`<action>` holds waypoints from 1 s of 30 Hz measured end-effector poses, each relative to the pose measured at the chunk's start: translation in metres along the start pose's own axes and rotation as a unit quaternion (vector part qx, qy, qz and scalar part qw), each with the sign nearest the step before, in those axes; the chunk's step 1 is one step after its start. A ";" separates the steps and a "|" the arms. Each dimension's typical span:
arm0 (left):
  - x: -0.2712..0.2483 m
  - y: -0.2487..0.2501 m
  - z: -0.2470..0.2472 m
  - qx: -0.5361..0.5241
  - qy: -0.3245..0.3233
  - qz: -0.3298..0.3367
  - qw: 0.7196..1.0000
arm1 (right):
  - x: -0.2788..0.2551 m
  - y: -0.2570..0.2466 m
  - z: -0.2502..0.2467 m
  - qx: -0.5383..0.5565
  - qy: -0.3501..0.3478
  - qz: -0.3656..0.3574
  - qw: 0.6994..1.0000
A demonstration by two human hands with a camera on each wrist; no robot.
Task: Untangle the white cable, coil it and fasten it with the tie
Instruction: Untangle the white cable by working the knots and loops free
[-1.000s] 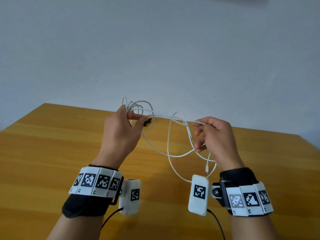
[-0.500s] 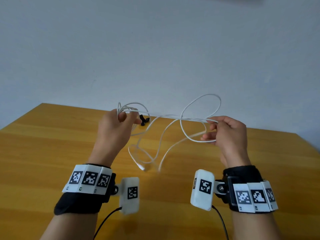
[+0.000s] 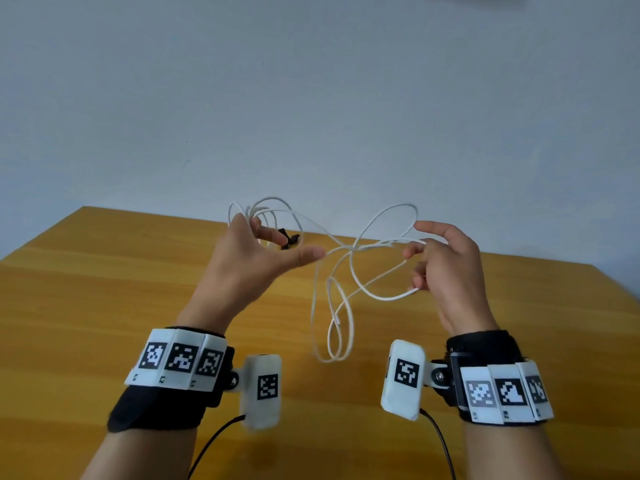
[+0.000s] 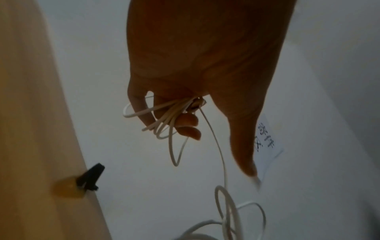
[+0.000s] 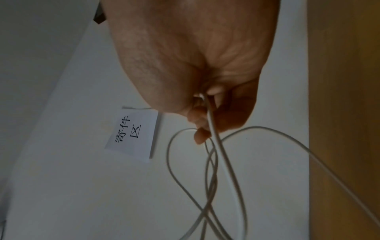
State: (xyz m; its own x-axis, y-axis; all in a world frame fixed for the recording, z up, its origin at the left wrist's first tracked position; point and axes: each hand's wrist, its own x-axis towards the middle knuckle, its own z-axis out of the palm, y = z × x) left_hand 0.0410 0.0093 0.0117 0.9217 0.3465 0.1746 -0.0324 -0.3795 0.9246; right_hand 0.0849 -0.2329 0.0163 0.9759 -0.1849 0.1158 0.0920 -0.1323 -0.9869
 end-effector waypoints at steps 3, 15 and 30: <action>-0.001 -0.003 0.004 0.088 0.006 -0.008 0.996 | -0.004 -0.004 0.004 0.003 -0.049 0.006 0.999; -0.006 -0.007 0.016 0.185 0.008 0.054 0.981 | -0.013 -0.011 0.013 0.049 -0.106 -0.011 0.993; 0.004 -0.001 -0.005 -0.319 0.044 -0.061 0.945 | 0.004 -0.003 -0.004 0.340 -0.009 0.070 0.938</action>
State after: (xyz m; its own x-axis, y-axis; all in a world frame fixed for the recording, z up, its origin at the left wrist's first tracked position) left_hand 0.0431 0.0157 0.0131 0.8985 0.4356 0.0547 -0.1802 0.2523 0.9507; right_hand 0.0881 -0.2374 0.0203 0.9904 -0.1376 -0.0155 0.0625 0.5442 -0.8366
